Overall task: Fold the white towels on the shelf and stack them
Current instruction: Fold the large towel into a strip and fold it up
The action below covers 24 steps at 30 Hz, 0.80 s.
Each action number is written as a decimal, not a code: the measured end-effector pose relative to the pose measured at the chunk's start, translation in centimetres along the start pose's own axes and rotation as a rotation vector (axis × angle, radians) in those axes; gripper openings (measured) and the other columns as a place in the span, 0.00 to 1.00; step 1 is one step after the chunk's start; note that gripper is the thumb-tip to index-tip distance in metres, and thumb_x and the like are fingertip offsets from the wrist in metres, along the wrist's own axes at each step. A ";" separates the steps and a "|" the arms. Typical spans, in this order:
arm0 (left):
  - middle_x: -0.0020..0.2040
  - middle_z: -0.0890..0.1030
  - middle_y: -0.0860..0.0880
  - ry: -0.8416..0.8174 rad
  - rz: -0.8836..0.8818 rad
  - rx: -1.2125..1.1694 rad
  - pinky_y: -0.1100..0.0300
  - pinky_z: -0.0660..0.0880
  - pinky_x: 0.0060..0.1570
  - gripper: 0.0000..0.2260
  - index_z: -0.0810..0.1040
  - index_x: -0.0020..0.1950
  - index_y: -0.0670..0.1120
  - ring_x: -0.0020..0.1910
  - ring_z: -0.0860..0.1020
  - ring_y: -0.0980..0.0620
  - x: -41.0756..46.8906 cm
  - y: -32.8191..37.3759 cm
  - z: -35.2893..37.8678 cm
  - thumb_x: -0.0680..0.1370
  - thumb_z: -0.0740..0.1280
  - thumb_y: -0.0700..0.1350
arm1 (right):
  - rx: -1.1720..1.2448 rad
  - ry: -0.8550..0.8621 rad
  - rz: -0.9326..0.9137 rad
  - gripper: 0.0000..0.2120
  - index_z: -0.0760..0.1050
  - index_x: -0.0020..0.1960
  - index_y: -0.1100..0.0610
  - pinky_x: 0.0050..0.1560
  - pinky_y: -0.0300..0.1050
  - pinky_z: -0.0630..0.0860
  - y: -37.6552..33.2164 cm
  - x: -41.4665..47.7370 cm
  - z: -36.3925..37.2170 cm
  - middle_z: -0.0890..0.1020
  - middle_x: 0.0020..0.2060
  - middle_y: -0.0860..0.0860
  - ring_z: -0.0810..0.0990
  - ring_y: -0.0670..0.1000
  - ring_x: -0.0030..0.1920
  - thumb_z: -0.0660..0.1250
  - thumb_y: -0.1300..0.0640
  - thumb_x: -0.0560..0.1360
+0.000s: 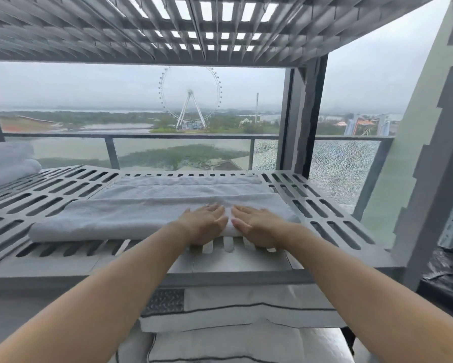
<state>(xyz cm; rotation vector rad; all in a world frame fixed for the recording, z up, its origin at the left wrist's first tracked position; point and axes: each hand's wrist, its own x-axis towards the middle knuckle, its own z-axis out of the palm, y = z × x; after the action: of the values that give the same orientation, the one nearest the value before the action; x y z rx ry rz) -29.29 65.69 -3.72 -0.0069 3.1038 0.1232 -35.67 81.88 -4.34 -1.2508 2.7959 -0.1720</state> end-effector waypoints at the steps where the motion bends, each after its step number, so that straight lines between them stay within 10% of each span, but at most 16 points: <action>1: 0.77 0.46 0.53 -0.012 -0.020 -0.002 0.45 0.44 0.73 0.24 0.47 0.76 0.50 0.76 0.45 0.55 0.1 -0.1 0.3 0.81 0.44 0.54 | -0.007 -0.012 0.030 0.27 0.46 0.76 0.54 0.75 0.50 0.44 0.7 0.0 -0.2 0.48 0.76 0.50 0.45 0.47 0.75 0.42 0.44 0.80; 19: 0.77 0.49 0.42 0.039 -0.180 -0.324 0.57 0.43 0.74 0.20 0.51 0.75 0.41 0.76 0.46 0.47 -1.1 -5.6 -0.7 0.83 0.49 0.41 | -0.004 -0.063 0.165 0.31 0.44 0.76 0.51 0.73 0.60 0.44 0.7 6.1 -1.0 0.44 0.76 0.51 0.44 0.55 0.76 0.41 0.37 0.77; 24: 0.77 0.47 0.56 -0.053 -0.068 -0.168 0.55 0.42 0.73 0.24 0.49 0.76 0.53 0.75 0.45 0.57 -0.9 -8.5 -0.8 0.81 0.49 0.56 | -0.033 -0.124 0.222 0.35 0.41 0.75 0.55 0.71 0.64 0.39 -3.3 7.9 -0.9 0.42 0.76 0.54 0.40 0.57 0.75 0.40 0.35 0.77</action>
<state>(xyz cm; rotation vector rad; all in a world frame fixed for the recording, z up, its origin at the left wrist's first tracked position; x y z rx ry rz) -28.41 57.13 -3.55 -0.1119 3.0262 0.3752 -38.61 73.91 -3.14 -0.9132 2.8120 -0.0340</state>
